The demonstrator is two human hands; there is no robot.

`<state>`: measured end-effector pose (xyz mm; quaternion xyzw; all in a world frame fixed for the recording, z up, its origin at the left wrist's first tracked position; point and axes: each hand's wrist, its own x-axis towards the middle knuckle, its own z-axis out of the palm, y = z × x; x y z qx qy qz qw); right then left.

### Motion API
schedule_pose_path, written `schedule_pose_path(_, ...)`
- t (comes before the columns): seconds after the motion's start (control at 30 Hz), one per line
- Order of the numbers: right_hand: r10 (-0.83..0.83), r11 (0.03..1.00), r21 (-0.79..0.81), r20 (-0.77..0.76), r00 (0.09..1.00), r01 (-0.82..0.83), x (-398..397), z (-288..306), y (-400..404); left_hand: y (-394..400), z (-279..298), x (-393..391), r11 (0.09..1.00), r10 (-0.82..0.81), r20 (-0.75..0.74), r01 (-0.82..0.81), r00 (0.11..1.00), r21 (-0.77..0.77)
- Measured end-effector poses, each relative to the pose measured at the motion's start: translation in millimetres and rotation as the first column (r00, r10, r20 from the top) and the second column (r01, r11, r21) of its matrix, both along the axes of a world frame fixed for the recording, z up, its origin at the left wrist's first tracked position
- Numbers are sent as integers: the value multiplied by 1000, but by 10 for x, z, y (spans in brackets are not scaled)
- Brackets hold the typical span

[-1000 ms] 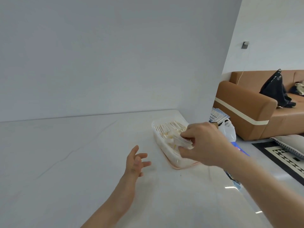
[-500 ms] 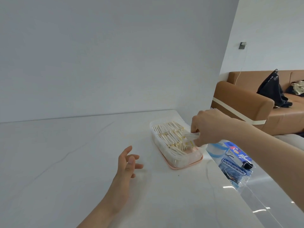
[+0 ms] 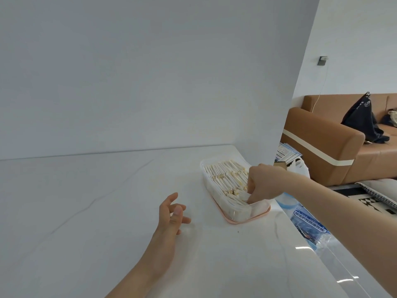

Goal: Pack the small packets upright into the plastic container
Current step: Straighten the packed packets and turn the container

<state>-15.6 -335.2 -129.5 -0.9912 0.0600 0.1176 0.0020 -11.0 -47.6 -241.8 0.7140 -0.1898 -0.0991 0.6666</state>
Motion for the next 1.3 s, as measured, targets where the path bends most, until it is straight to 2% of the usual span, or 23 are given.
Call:
schedule_pose_path(0.2, -15, 994, 107, -51, 999, 20, 11, 11, -118, 44, -8, 38, 1000, 1, 1, -1, 1000, 6)
schedule_pose_path(0.3, -27, 986, 166, -53, 998, 35, -14, 73, -138, 117, 16, 100, 999, -1, -22, -1, 1000, -52)
schedule_pose_path(0.57, -24, 990, 137, -15, 1000, 26, -67, 31, -115, 321, 115, 284, 972, 172, 52, -161, 984, -172)
schedule_pose_path(0.63, -16, 995, 103, 109, 994, 4, -111, 150, -119, 345, 127, 303, 965, 203, 81, -185, 976, -188)
schedule_pose_path(0.7, -17, 992, 122, 299, 954, -20, -191, 366, -99, 365, 142, 311, 961, 233, 119, -210, 965, -178)
schedule_pose_path(0.8, -183, 907, 414, 557, 810, -79, -472, 801, 3, 379, 142, 319, 956, 265, 143, -241, 953, -167)
schedule_pose_path(0.87, -308, 828, 544, 644, 700, -135, -656, 905, 36, 375, 119, 322, 959, 269, 175, -246, 947, -144)
schedule_pose_path(0.9, -369, 811, 574, 651, 663, -111, -710, 858, 20, 368, 101, 315, 962, 262, 197, -240, 945, -127)
schedule_pose_path(0.97, -473, 791, 612, 588, 656, 23, -718, 605, -53, 349, 67, 282, 973, 230, 233, -217, 945, -83)
schedule_pose_path(1.07, -570, 713, 671, 383, 727, 206, -611, -3, -132, 306, 30, 219, 984, 169, 290, -177, 942, 2)
schedule_pose_path(1.17, -641, 542, 813, 235, 730, 214, -522, -449, -85, 278, 14, 190, 985, 124, 354, -159, 927, 71)
schedule_pose_path(1.3, -746, 431, 871, 198, 636, 235, -410, -683, -152, 296, -6, 210, 983, 111, 387, -158, 915, 93)
